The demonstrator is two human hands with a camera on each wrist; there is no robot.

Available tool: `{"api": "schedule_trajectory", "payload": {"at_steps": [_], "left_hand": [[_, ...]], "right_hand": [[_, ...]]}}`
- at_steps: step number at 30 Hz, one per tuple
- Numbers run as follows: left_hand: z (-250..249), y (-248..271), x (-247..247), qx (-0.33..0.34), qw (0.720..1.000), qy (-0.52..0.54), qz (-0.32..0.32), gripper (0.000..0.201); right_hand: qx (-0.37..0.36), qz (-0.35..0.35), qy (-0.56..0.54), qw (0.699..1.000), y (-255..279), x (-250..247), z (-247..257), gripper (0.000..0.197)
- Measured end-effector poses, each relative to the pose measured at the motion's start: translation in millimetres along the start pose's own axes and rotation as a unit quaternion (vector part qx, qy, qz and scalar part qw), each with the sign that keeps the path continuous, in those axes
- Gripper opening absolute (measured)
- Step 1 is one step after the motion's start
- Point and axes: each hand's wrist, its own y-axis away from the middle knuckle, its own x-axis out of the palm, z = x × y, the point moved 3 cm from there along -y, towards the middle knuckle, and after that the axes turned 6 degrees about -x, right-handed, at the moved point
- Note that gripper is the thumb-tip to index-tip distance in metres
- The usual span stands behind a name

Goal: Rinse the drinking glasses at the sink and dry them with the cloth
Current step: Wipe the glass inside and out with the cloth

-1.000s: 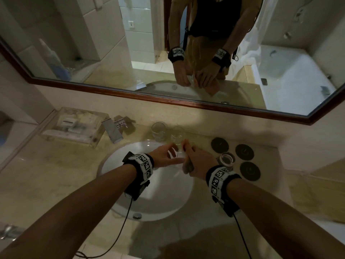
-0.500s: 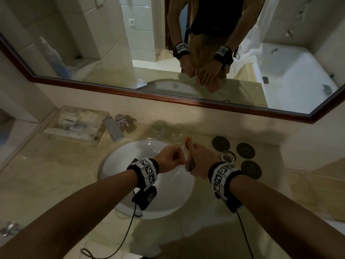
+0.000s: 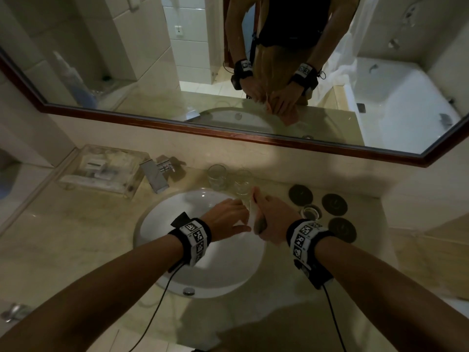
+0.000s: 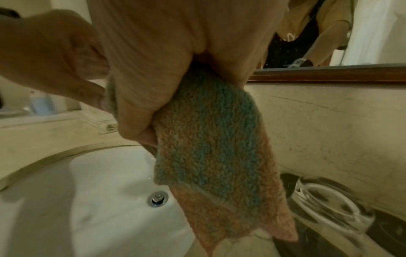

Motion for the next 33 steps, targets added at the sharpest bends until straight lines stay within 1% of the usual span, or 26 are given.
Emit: {"api": "schedule_trajectory", "payload": {"at_steps": [1, 2, 3, 4, 5, 6, 7, 8, 9, 10, 11, 12, 13, 15, 16, 17, 18, 20, 22, 26, 27, 29, 30, 31, 32, 33], "left_hand": [[1, 0, 0, 0.028, 0.998, -0.047, -0.011, 0.029], [2, 0, 0, 0.037, 0.997, -0.057, -0.021, 0.033], [4, -1, -2, 0.021, 0.999, -0.040, -0.030, 0.034], [5, -1, -2, -0.026, 0.999, 0.032, -0.031, 0.034], [8, -3, -1, -0.089, 0.986, 0.142, -0.023, 0.036], [9, -5, 3, -0.155, 0.952, 0.264, -0.004, 0.040], [9, -8, 8, -0.206, 0.905, 0.371, 0.022, 0.044], [7, -11, 14, -0.236, 0.859, 0.451, 0.049, 0.047], [5, -13, 18, -0.250, 0.818, 0.513, 0.072, 0.048], [4, -15, 18, -0.253, 0.785, 0.559, 0.089, 0.047], [3, -15, 17, -0.250, 0.761, 0.591, 0.102, 0.044], [4, -15, 15, -0.244, 0.748, 0.607, 0.112, 0.043], [7, -15, 14, -0.235, 0.742, 0.616, 0.120, 0.046], [12, -15, 13, -0.220, 0.735, 0.628, 0.130, 0.060], [15, -15, 13, -0.219, 0.736, 0.628, 0.129, 0.064], [16, -16, 13, -0.215, 0.742, 0.623, 0.125, 0.065], [17, -17, 12, -0.206, 0.755, 0.612, 0.118, 0.065], [15, -19, 7, -0.184, 0.789, 0.578, 0.100, 0.062], [14, -19, 3, -0.170, 0.815, 0.547, 0.084, 0.062], [12, -20, 8, -0.144, 0.872, 0.465, 0.061, 0.073], [12, -19, 11, -0.141, 0.882, 0.446, 0.054, 0.074], [10, -18, 13, -0.128, 0.903, 0.408, 0.048, 0.075], [8, -18, 14, -0.116, 0.920, 0.369, 0.053, 0.079], [9, -18, 15, -0.105, 0.946, 0.302, 0.058, 0.084], [11, -18, 16, -0.096, 0.973, 0.202, 0.059, 0.090], [13, -19, 17, -0.088, 0.992, 0.080, 0.052, 0.093]], "right_hand": [[-0.006, 0.000, 0.023, 1.000, -1, 1, 0, 0.122], [-0.011, 0.000, 0.043, 0.999, -2, 1, 0, 0.120], [-0.014, 0.001, 0.059, 0.998, -3, 1, 1, 0.118], [-0.015, 0.002, 0.068, 0.998, -4, 2, 1, 0.114], [-0.014, -0.001, 0.073, 0.997, -4, 1, 2, 0.110], [-0.014, -0.009, 0.077, 0.997, -5, 0, 3, 0.105], [-0.019, -0.020, 0.085, 0.996, -6, -1, 4, 0.099], [-0.028, -0.028, 0.097, 0.995, -7, -2, 6, 0.094], [-0.043, -0.034, 0.115, 0.992, -7, -3, 8, 0.087], [-0.056, -0.036, 0.138, 0.988, -7, -5, 9, 0.083], [-0.066, -0.031, 0.159, 0.985, -6, -6, 11, 0.080], [-0.073, -0.026, 0.175, 0.982, -6, -7, 11, 0.079], [-0.079, -0.023, 0.189, 0.979, -5, -8, 13, 0.078], [-0.094, -0.018, 0.218, 0.971, -4, -11, 16, 0.075], [-0.101, -0.016, 0.229, 0.968, -5, -12, 17, 0.074], [-0.105, -0.012, 0.238, 0.965, -5, -13, 18, 0.072], [-0.107, -0.008, 0.242, 0.964, -5, -14, 19, 0.071], [-0.104, 0.010, 0.236, 0.966, -7, -17, 19, 0.072], [-0.088, 0.030, 0.206, 0.974, -9, -19, 17, 0.080], [-0.034, 0.051, 0.076, 0.995, -5, -19, 10, 0.105], [-0.026, 0.052, 0.052, 0.997, -4, -18, 8, 0.108], [-0.020, 0.057, 0.045, 0.997, -3, -16, 5, 0.109], [-0.020, 0.060, 0.058, 0.996, -4, -13, 5, 0.110], [-0.021, 0.063, 0.075, 0.995, -5, -11, 6, 0.109], [-0.018, 0.062, 0.089, 0.994, -6, -8, 6, 0.107], [-0.014, 0.056, 0.092, 0.994, -7, -7, 6, 0.106]]}}
